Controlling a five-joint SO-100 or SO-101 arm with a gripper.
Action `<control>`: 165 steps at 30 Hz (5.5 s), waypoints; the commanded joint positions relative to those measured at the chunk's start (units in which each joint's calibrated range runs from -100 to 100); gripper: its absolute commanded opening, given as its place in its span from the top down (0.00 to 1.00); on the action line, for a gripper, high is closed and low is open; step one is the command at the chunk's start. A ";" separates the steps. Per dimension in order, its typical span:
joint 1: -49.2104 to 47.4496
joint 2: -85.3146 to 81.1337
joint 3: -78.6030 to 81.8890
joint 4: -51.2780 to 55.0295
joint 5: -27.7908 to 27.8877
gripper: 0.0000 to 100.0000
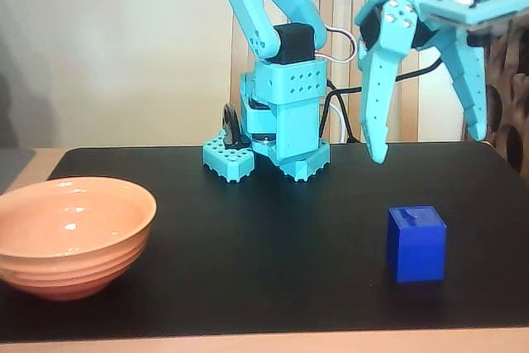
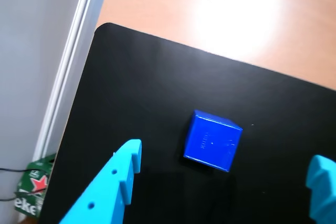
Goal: Place the blue cube in the orange bowl.
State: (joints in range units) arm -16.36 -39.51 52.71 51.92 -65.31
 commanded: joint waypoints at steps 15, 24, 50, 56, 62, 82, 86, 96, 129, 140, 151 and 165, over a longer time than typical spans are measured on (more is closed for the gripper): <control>-0.49 0.27 4.46 -12.54 -7.08 0.65; 2.32 0.10 9.00 -12.28 -7.08 0.65; 4.53 5.38 12.90 -12.63 -6.77 0.65; 4.53 7.34 12.63 -12.63 -6.87 0.65; 2.02 7.34 11.99 -13.24 -6.71 0.65; -1.79 7.76 11.09 -19.34 -6.98 0.65; -1.49 7.94 11.27 -19.25 -6.98 0.65; 1.52 11.77 11.72 -19.34 -7.03 0.65; 3.32 15.60 11.27 -18.64 -6.92 0.82; 4.63 15.43 11.09 -18.64 -6.77 0.88; 4.63 15.43 11.09 -18.90 -6.92 0.84; 4.63 15.43 11.09 -19.25 -6.98 0.81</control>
State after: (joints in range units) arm -13.17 -23.53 65.97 34.30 -71.58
